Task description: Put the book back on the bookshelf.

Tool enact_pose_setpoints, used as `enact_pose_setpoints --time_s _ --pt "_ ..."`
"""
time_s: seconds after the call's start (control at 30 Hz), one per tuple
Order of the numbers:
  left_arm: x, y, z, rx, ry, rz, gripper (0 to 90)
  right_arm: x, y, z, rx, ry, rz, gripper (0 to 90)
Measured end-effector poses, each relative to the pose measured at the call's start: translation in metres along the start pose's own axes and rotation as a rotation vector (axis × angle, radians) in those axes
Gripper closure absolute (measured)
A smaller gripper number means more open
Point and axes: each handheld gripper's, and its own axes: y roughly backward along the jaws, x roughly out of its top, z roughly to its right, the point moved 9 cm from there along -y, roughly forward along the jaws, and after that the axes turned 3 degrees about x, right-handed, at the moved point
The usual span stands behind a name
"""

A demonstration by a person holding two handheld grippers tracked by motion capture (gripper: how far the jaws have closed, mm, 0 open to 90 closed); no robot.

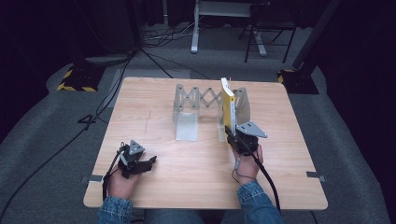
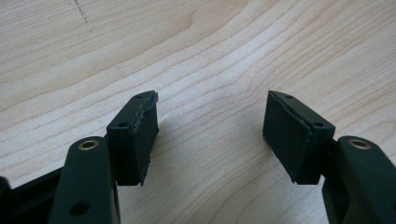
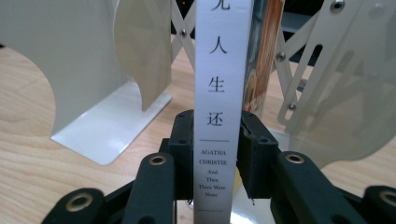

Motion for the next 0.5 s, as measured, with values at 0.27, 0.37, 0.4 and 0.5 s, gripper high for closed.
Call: enact_pose_setpoints --time_s 0.27,0.37,0.4,0.5 --pt "0.0 0.0 0.0 0.001 0.001 0.002 36.0 -0.011 -0.011 0.002 -0.024 0.009 -0.056 69.7" --pt "0.0 0.0 0.0 0.001 0.001 0.002 36.0 -0.013 -0.02 0.006 -0.042 0.02 -0.095 69.2" --pt "0.0 0.0 0.0 0.001 0.001 0.001 36.0 -0.014 -0.022 0.007 -0.045 0.013 -0.102 69.2" --pt "0.0 0.0 0.0 0.001 0.0 0.001 36.0 -0.015 -0.025 0.01 -0.043 -0.005 -0.107 68.8"
